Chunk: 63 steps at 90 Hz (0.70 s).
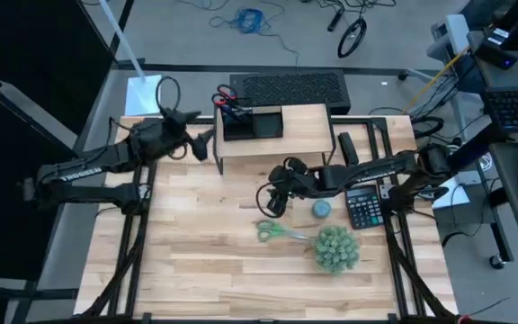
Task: Pick and place office supplies into organizer
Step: Remove the black scissors from the desk organizer on the shelf
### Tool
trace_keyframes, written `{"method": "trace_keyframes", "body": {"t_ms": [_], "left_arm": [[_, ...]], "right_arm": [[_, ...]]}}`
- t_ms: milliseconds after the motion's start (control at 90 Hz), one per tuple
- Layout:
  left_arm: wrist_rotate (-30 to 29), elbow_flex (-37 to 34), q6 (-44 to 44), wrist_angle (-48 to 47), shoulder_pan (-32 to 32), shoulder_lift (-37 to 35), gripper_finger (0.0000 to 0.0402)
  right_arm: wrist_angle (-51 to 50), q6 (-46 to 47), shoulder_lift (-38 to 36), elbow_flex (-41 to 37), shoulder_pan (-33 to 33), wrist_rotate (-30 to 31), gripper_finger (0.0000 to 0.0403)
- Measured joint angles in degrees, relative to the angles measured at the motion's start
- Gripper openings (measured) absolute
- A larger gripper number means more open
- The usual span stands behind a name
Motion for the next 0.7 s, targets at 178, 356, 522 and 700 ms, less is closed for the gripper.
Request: {"method": "trace_keyframes", "body": {"t_ms": [178,356,522,700], "left_arm": [[6.94,7.33,2.99,-3.65,7.07,5.1,0.0356],[12.68,12.79,7.4,-10.79,13.04,11.61,0.0356],[14.69,16.65,9.37,-14.53,17.22,16.74,0.0356],[20.58,18.3,9.39,-14.87,20.01,19.95,0.0356]], "right_arm": [[0.61,0.34,3.32,0.0,0.19,0.08,0.0158],[4.86,3.44,7.11,0.0,2.49,-0.09,0.0157],[10.31,2.08,10.07,0.0,5.16,-0.02,0.0157],[14.47,-0.17,12.01,0.02,6.16,-0.04,0.0157]]}}
